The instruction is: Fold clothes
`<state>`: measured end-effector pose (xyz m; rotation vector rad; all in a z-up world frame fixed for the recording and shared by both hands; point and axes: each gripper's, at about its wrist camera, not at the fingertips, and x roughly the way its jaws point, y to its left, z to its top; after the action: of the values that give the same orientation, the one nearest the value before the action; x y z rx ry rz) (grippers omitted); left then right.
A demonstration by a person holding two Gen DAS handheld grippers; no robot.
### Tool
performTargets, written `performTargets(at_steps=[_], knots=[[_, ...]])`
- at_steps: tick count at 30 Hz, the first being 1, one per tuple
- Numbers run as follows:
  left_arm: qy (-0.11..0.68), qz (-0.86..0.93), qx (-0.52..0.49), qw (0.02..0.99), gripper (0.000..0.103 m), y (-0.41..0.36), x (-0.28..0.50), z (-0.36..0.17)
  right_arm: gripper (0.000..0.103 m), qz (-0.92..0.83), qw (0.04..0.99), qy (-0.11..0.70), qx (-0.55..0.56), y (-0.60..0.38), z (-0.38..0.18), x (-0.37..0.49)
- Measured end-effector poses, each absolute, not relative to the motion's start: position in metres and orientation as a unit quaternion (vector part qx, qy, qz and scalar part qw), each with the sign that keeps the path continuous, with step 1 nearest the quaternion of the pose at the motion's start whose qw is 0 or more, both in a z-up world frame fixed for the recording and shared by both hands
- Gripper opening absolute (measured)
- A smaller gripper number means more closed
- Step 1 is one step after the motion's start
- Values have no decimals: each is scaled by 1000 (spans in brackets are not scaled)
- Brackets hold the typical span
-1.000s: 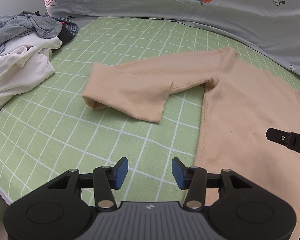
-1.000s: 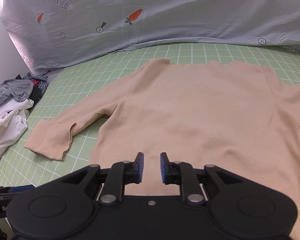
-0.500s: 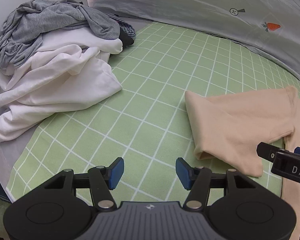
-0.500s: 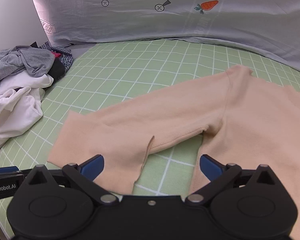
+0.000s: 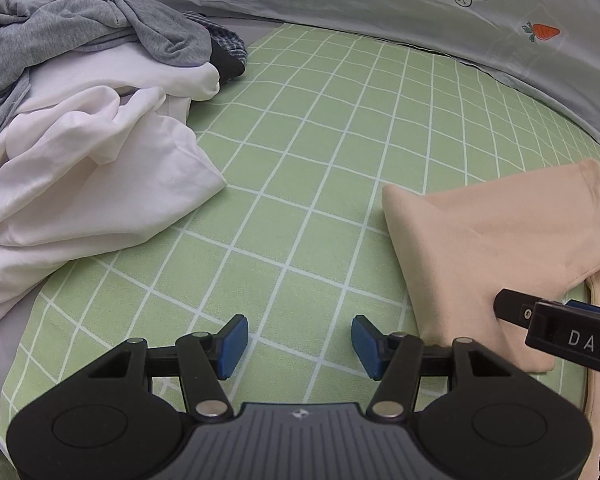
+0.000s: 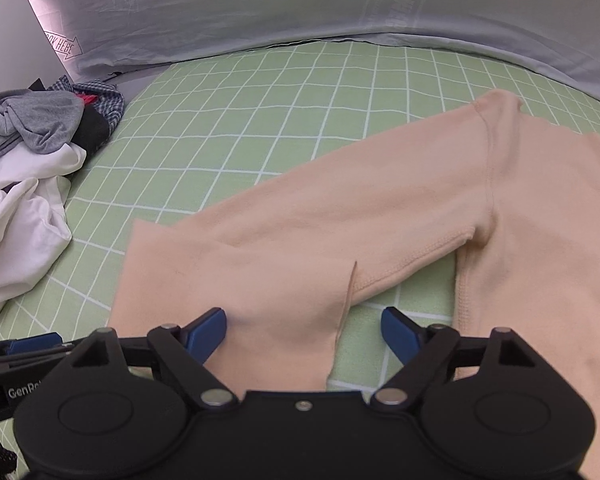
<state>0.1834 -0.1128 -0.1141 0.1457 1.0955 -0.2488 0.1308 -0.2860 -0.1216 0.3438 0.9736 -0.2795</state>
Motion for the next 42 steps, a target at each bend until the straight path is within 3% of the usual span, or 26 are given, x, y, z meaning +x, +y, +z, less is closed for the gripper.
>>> performTargets(at_steps=[2, 5, 10, 16, 29, 42], knots=[[519, -122, 70, 843, 60, -111, 187, -116, 81, -136, 859, 465, 165, -285, -122, 133], [519, -124, 70, 843, 62, -109, 191, -117, 65, -144, 858, 467, 156, -284, -120, 135], [518, -124, 71, 843, 64, -109, 191, -117, 15, -139, 858, 463, 173, -289, -116, 132], [513, -123, 73, 846, 64, -109, 188, -113, 9, -139, 859, 450, 201, -296, -112, 124], [479, -137, 84, 863, 64, -134, 138, -87, 6, -139, 887, 392, 201, -320, -79, 68], [465, -184, 97, 861, 64, -230, 46, -73, 5, -202, 890, 355, 204, -422, -66, -36]])
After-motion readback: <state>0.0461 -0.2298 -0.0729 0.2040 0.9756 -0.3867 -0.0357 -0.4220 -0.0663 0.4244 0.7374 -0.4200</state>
